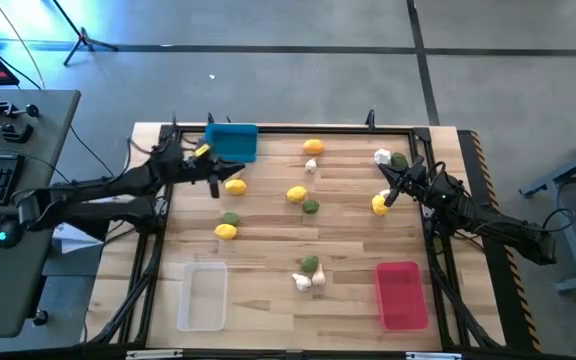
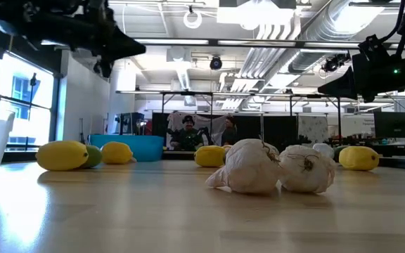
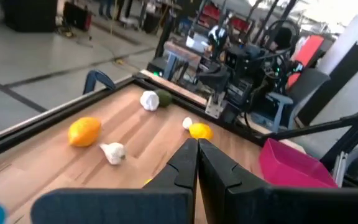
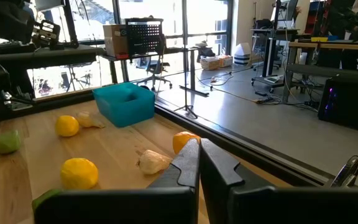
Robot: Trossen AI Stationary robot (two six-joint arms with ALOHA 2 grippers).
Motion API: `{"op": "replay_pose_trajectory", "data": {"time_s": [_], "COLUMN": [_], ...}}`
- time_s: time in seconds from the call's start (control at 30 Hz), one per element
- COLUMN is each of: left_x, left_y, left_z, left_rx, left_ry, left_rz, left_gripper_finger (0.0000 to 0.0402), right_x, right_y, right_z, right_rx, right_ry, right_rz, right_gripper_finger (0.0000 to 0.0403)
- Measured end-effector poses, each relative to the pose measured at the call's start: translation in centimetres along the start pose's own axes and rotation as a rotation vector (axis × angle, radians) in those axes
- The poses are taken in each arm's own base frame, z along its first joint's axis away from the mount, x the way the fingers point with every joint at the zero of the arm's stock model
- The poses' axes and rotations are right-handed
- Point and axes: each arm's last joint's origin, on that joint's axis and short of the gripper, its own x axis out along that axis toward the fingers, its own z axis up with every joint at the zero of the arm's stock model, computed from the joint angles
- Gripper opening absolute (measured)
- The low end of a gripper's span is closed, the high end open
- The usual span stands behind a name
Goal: Sort produce into baskets
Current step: Put the lemon into the red bin
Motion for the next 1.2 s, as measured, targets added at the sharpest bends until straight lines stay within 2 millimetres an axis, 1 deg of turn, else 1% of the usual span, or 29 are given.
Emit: {"op": "replay_pose_trajectory", "data": {"time_s": [0.07, 0.2, 0.27, 0.47, 0.6, 0.67, 0.8, 0.97, 1.2], "left_x": [1.0, 2.6, 3.1, 4.0, 4.9, 5.5, 6.7, 7.8, 8.8], "left_y": [-0.1, 0.1, 0.2, 0.6, 1.0, 1.4, 2.4, 3.4, 4.4], "left_z": [0.2, 0.3, 0.5, 1.7, 2.1, 2.0, 1.0, -0.5, -2.3], "left_rx": [0.006, 0.061, 0.082, 0.108, 0.189, 0.23, 0.303, 0.346, 0.369], "left_ry": [0.065, 0.275, 0.388, 0.708, 0.847, 0.891, 0.995, 1.107, 1.215], "left_rz": [0.003, -0.024, -0.026, 0.063, 0.136, 0.159, 0.185, 0.231, 0.279], "left_gripper_finger": [0.0, 0.0, 0.0, 0.0001, 0.0011, 0.0024, 0.0061, 0.0125, 0.0215], "right_x": [0.0, 0.0, 0.0, 0.0, 0.0, 0.0, 0.0, 0.0, 0.0], "right_y": [0.0, 0.0, 0.0, 0.0, 0.0, 0.0, 0.0, 0.0, 0.0], "right_z": [0.0, 0.0, 0.0, 0.0, 0.0, 0.0, 0.0, 0.0, 0.0], "right_rx": [0.0, 0.0, 0.0, 0.0, 0.0, 0.0, 0.0, 0.0, 0.0], "right_ry": [0.0, 0.0, 0.0, 0.0, 0.0, 0.0, 0.0, 0.0, 0.0], "right_rz": [0.0, 0.0, 0.0, 0.0, 0.0, 0.0, 0.0, 0.0, 0.0], "right_gripper_finger": [0.0, 0.0, 0.0, 0.0, 0.0, 0.0, 0.0, 0.0, 0.0]}}
